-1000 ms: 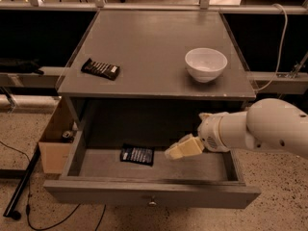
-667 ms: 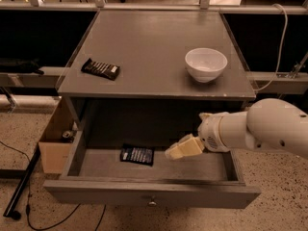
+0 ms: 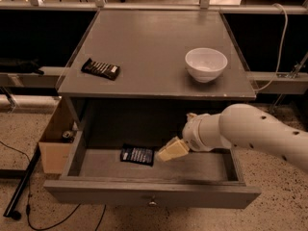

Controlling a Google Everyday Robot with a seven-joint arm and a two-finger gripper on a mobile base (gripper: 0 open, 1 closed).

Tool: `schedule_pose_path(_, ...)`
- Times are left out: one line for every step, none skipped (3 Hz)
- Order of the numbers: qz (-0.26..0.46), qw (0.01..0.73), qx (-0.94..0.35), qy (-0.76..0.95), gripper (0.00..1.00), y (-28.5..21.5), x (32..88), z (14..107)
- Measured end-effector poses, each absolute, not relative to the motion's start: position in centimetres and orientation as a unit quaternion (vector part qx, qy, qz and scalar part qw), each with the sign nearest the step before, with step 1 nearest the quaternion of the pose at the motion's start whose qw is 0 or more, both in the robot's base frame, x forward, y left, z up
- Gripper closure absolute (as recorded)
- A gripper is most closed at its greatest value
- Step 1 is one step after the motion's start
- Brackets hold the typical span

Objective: Pick rxbar blueberry from top drawer and place on counter

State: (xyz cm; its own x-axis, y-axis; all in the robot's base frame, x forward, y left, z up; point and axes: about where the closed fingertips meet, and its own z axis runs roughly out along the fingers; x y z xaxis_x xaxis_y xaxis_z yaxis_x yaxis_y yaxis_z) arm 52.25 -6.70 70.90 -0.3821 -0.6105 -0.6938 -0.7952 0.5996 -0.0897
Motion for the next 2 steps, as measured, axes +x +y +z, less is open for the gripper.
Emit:
schedule_pose_path(0.120,0.343,-0.452,0.815,0.00,-4.4,53.5,68.3)
schedule_pose_path(0.123,0.335,-0.465,0.810,0.00,-2.7,53.4,66.8)
